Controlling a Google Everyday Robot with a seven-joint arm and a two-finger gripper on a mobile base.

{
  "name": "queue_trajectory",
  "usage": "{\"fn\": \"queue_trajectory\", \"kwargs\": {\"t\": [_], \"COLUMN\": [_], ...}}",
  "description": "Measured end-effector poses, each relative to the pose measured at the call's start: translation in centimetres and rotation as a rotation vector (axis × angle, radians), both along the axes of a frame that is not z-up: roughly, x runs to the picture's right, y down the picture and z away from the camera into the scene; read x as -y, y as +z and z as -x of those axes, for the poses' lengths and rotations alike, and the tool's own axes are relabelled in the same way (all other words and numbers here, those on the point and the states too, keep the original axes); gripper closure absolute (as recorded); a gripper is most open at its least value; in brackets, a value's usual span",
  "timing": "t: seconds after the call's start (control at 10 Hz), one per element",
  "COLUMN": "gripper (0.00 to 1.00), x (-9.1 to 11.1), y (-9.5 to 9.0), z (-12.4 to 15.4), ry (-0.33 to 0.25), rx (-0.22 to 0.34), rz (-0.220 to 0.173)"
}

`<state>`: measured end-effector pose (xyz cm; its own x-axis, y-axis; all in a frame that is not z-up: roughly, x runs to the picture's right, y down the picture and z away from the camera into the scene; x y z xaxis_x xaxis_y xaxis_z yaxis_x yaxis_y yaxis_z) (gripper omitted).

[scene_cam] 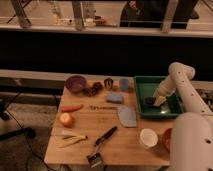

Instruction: Wipe tray with eraser

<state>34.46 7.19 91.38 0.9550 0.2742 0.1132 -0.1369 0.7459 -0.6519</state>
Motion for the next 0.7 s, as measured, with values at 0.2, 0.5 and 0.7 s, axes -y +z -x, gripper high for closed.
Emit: {"fn": "queue_trajectory", "kwargs": {"t": [0.2,0.5,0.7], "gripper": [1.00,1.00,1.00], "x": [-0.5,-1.7,-2.5], "y": [-0.4,-0.2,0.4], "z": [0.0,0.2,0.2], "ry": [0.009,0.014,0.007], "rx": [0.000,0.000,-0.012], "rz": [0.010,0.042,0.064]}}
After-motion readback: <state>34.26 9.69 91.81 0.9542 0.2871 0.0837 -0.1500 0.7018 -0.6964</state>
